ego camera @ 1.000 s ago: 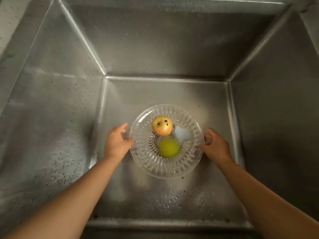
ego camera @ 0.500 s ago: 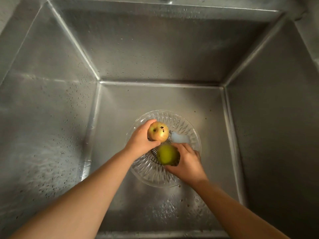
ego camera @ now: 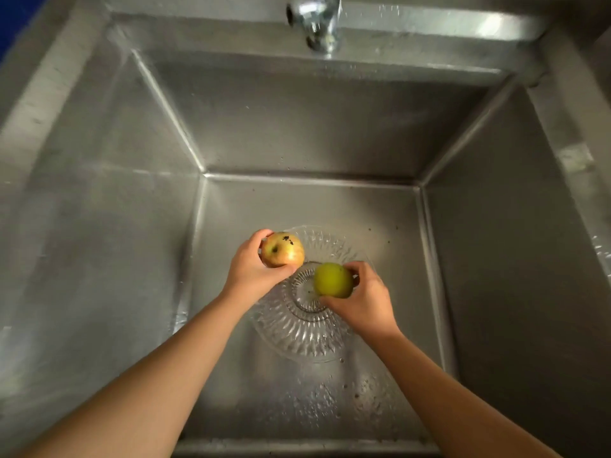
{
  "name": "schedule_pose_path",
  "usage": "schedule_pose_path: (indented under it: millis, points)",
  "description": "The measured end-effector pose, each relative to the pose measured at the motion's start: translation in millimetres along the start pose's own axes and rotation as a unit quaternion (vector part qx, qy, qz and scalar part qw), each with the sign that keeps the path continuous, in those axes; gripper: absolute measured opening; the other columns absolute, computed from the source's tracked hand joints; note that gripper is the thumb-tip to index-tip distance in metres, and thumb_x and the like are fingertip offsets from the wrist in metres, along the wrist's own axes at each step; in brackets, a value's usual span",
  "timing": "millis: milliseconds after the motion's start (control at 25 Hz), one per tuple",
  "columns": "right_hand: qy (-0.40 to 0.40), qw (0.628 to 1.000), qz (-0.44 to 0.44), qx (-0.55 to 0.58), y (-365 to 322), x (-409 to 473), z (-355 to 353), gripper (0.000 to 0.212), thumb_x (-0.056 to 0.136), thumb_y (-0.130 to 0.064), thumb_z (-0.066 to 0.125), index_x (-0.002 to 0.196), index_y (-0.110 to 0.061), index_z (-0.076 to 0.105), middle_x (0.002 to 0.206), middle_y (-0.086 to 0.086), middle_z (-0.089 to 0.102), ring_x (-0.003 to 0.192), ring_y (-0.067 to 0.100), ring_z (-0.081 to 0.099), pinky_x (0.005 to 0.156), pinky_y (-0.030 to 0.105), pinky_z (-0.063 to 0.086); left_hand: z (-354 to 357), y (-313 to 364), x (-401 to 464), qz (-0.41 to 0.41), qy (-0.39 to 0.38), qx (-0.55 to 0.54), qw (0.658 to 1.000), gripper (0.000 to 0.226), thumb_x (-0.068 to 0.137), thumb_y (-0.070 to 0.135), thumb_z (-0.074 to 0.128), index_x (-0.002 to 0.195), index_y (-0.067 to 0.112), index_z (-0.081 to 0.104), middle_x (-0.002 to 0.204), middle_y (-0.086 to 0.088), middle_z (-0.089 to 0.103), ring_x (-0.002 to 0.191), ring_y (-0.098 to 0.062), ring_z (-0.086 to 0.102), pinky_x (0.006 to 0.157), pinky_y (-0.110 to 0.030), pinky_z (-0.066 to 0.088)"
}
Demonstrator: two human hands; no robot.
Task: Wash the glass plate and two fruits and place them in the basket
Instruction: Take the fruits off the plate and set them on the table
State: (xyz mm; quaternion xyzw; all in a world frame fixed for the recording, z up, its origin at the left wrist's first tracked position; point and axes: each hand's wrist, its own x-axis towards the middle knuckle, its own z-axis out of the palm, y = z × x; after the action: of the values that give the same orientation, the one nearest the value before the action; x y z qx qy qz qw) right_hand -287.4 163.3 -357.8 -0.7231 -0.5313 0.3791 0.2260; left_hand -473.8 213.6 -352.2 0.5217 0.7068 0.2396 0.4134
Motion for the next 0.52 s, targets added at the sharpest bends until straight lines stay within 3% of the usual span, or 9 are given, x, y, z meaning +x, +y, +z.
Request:
schedule_pose_path:
  millis: [80,240,520]
  points:
    - [0.022,0.999,-0.021,0.02,-34,2,-19,0.06,0.056,-0.031,0.083,0.107,-0.024,0.053,0.098,-0.009,0.052,0.093,0.01,0.051,0.073,0.016,0.036,-33,29,-9,0.005,0.027,-0.039,0.999,0.059,0.057,0.018,0.081,0.108,0.026,0.053,0.1,0.005,0.057,0.091,-0.016,0.058,0.072,-0.017,0.04]
    - [0.036,0.993,-0.1,0.055,-139,0,-59,0.052,0.057,-0.029,0.082,0.099,-0.028,0.051,0.093,-0.011,0.053,0.088,0.009,0.052,0.064,0.008,0.035,-123,103,-34,0.04,0.092,-0.072,0.992,0.067,0.049,0.023,0.077,0.112,0.019,0.055,0.103,-0.003,0.061,0.093,-0.02,0.059,0.081,-0.025,0.046]
    - [0.005,0.963,-0.256,0.085,-322,-41,-96,0.061,0.057,-0.027,0.084,0.11,-0.015,0.055,0.098,-0.007,0.054,0.089,0.011,0.051,0.072,0.011,0.032,-283,183,-108,0.058,0.207,-0.08,0.973,0.064,0.055,0.016,0.081,0.113,0.023,0.055,0.113,-0.002,0.06,0.1,-0.022,0.06,0.09,-0.034,0.049]
